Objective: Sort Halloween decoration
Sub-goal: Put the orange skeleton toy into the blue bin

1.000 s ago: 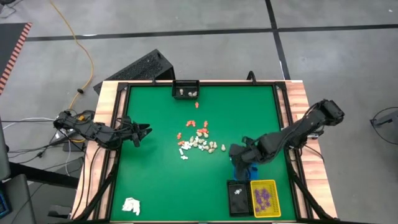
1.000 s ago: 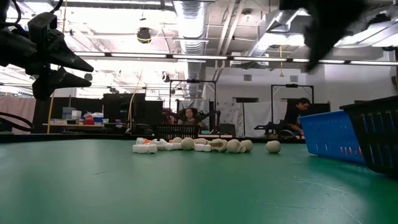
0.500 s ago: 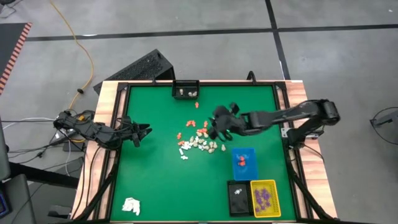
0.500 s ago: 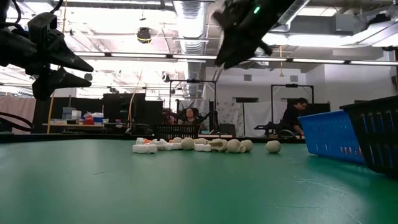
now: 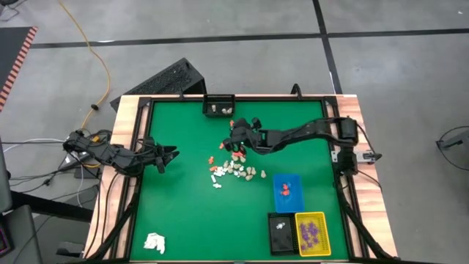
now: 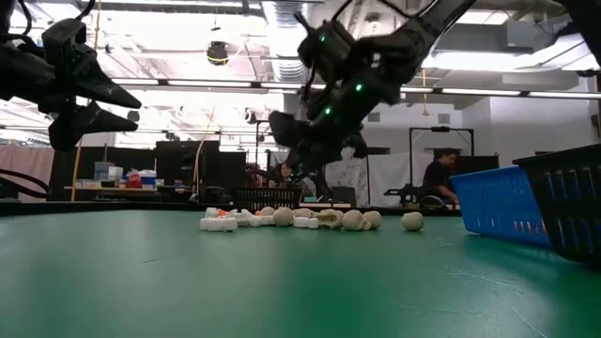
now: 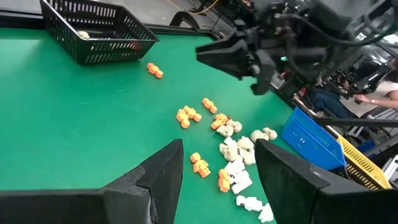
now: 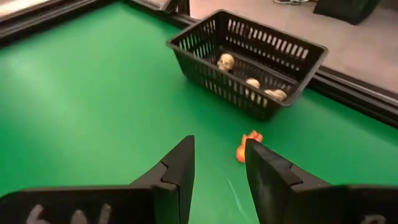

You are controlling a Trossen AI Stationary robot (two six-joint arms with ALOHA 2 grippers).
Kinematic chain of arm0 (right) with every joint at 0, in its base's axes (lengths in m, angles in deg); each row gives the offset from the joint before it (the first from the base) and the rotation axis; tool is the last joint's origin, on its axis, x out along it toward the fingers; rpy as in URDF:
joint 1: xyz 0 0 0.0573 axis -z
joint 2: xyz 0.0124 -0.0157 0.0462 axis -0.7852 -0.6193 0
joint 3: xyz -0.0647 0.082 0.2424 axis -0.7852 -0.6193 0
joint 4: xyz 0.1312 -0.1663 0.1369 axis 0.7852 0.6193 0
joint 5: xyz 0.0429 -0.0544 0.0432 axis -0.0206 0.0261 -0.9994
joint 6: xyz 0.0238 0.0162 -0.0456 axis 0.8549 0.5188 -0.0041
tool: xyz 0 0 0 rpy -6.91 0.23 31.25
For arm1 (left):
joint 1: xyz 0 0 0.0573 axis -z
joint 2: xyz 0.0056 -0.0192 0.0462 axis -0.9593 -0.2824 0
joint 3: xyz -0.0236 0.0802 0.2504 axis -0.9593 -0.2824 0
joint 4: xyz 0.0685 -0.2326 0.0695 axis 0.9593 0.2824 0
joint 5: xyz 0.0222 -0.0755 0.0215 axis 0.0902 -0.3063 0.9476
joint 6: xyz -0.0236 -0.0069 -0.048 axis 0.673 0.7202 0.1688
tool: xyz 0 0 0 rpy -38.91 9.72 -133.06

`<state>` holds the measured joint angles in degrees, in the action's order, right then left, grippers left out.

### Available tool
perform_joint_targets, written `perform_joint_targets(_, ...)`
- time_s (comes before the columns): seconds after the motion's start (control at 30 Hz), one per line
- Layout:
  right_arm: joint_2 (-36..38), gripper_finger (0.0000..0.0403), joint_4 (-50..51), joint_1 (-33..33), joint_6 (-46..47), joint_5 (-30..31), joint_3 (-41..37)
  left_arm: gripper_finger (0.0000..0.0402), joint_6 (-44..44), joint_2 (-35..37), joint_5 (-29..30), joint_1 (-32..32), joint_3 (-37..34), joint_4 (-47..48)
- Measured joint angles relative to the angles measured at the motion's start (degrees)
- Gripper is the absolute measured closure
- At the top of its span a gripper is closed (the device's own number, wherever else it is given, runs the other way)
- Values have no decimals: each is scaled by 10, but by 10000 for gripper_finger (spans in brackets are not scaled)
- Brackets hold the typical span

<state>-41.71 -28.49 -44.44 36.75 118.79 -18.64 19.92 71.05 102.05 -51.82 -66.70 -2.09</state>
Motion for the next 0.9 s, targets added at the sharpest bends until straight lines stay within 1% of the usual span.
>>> perform_joint_targets(0.1, -24, 262, -17, 13, 14, -6, 6, 213, 1, 0, -1, 0, 0, 0)
perform_joint_targets(0.4, -75, 262, 7, 33, 24, -7, 45, 213, 26, 0, -2, 0, 0, 3)
perform_joint_targets(0.53, -91, 262, 7, 44, 26, -12, 62, 213, 40, 0, -14, 0, 0, 3)
perform_joint_targets(0.7, -92, 262, 15, 56, 49, -34, 67, 213, 44, 0, -16, 0, 0, 2)
perform_joint_targets(0.9, -92, 262, 26, 55, 71, -41, 67, 213, 44, 0, -11, 0, 0, 2)
